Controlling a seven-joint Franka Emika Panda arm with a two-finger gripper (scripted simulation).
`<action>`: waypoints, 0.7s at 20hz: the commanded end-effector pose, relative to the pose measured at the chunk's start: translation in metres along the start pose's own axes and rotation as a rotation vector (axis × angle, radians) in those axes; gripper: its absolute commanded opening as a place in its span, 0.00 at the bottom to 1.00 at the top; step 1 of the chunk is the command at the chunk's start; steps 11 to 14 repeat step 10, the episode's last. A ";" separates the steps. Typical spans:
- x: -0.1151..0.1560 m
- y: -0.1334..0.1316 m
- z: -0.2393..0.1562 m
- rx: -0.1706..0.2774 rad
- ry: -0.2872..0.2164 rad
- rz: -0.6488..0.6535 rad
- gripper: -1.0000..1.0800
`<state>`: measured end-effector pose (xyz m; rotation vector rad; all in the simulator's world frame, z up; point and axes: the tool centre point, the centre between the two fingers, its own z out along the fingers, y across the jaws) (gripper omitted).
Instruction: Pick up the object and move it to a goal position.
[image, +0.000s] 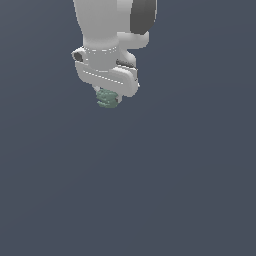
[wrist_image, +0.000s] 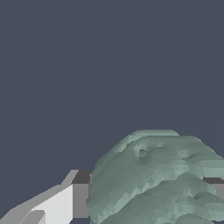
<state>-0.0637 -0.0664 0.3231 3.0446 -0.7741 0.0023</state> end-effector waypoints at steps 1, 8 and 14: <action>-0.002 0.001 -0.013 -0.001 -0.001 -0.001 0.00; -0.002 0.001 -0.030 0.000 -0.001 -0.001 0.00; -0.002 0.001 -0.030 0.000 -0.001 -0.001 0.00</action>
